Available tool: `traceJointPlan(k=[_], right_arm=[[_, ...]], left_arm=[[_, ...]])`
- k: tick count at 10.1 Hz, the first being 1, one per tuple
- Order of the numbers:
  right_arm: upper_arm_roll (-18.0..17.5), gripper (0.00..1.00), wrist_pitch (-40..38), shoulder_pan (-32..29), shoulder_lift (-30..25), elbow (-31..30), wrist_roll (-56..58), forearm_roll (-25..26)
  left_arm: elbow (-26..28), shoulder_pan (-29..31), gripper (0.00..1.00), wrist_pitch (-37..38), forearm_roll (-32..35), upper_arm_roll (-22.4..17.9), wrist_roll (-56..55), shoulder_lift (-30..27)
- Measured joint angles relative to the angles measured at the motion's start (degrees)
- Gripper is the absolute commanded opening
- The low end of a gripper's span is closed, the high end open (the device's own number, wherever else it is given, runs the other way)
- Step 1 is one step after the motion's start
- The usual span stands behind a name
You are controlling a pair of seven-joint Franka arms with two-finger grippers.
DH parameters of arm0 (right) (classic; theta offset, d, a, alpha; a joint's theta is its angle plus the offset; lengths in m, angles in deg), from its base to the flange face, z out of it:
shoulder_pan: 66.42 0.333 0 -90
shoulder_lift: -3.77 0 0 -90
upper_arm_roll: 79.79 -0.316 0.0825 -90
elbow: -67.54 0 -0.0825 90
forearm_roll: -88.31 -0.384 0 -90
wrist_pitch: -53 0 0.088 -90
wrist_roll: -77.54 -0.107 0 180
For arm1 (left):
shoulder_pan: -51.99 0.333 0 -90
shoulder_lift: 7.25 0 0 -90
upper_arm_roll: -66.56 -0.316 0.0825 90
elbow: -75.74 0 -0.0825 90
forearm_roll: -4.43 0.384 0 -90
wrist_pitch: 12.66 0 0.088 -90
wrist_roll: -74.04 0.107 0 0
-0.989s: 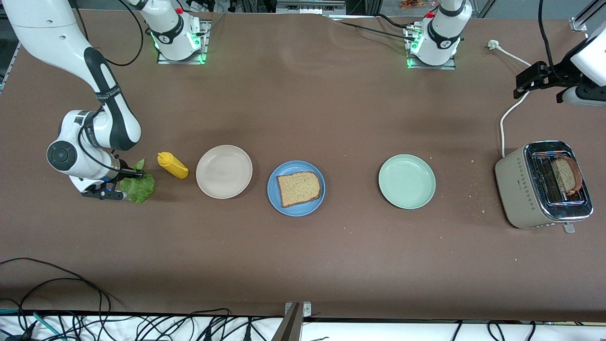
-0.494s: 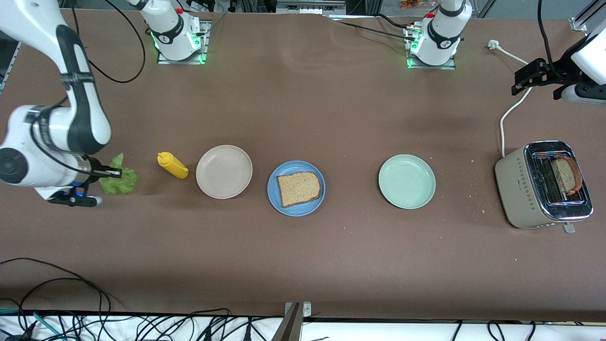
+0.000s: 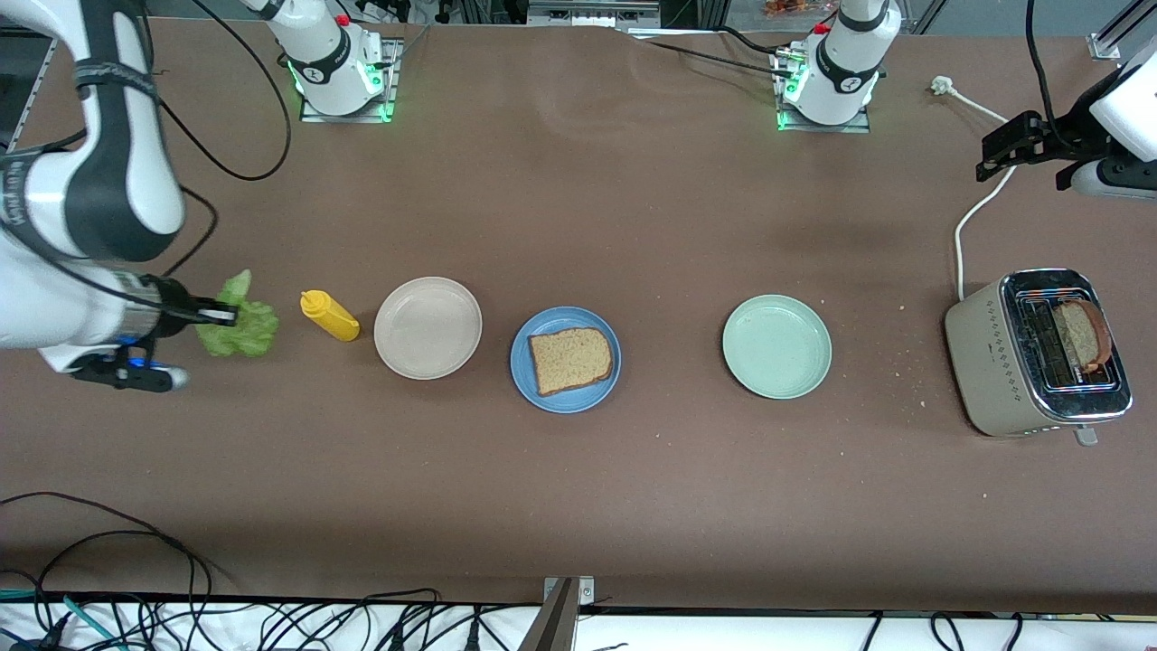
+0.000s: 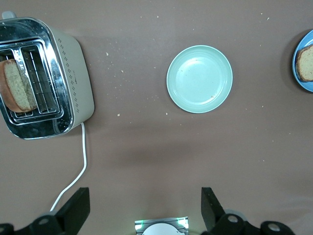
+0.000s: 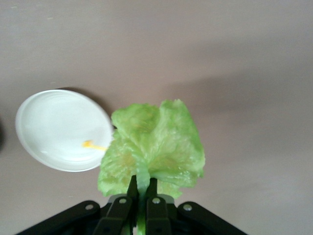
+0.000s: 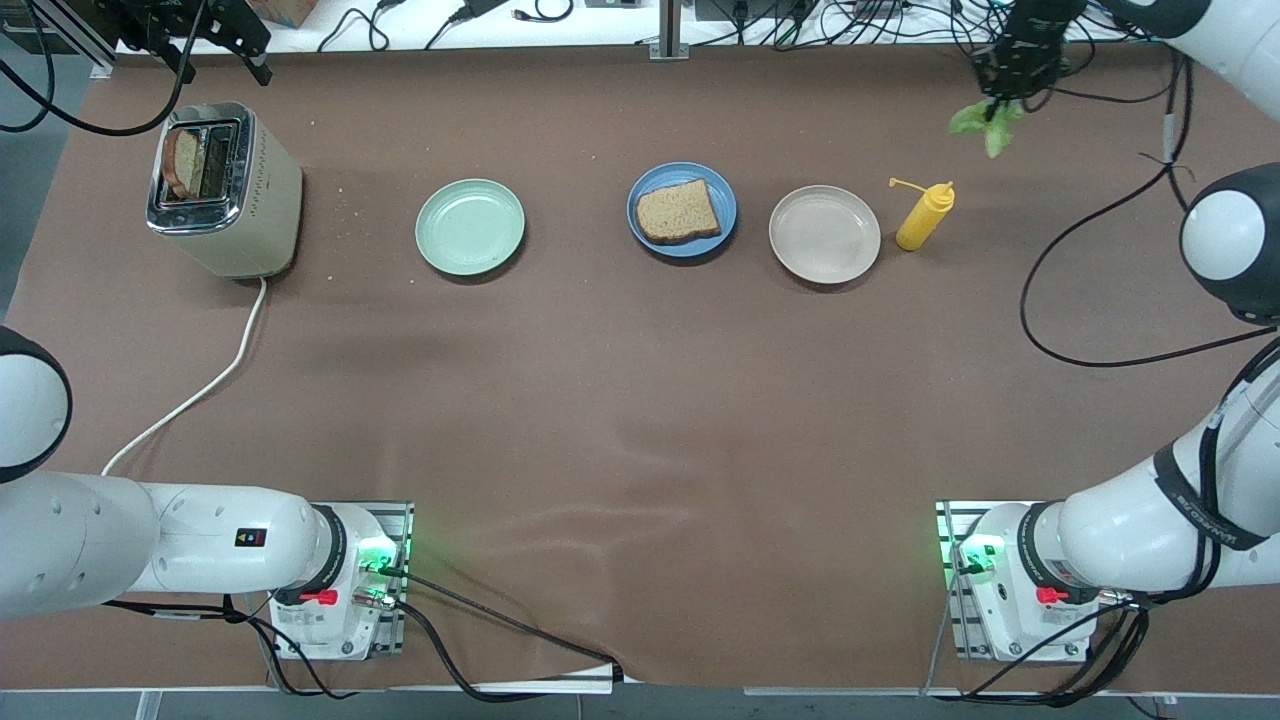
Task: Make sandwich in blue plate with both arms
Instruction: 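Grasp the lettuce leaf with the right gripper and lift it, then carry the lettuce with the right gripper onto the bread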
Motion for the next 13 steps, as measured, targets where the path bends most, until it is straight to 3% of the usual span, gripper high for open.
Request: traceJointPlan(k=[4, 7, 10, 11, 12, 13], right_arm=[[-9.00, 0.04, 4.39, 8.76, 0.57, 0.20, -28.64, -0.15], [-9.62, 0.04, 13.83, 18.13, 3.75, 0.18, -46.57, -0.13], [-9.53, 0.05, 28.84, 24.37, 9.82, 0.11, -56.23, -0.05], [-9.51, 0.08, 34.91, 24.99, 12.00, 0.09, -58.25, -0.07], [-9.51, 0.17, 41.36, 25.71, 14.38, 0.08, -60.42, -0.07], [-9.51, 0.45, 45.77, 26.68, 16.44, 0.08, -61.46, -0.06]], left_arm=[[-0.02, -0.01, 1.00, 0.00, -0.01, 0.03, -0.07, -0.04], [-0.03, 0.00, 1.00, 0.01, -0.01, 0.06, -0.11, -0.04], [-0.04, 0.01, 1.00, 0.02, -0.02, 0.08, -0.14, -0.05], [-0.04, 0.01, 1.00, 0.02, -0.02, 0.08, -0.15, -0.05], [-0.05, 0.01, 1.00, 0.02, -0.02, 0.06, -0.17, -0.06], [-0.05, 0.01, 1.00, 0.02, -0.02, 0.07, -0.18, -0.06]])
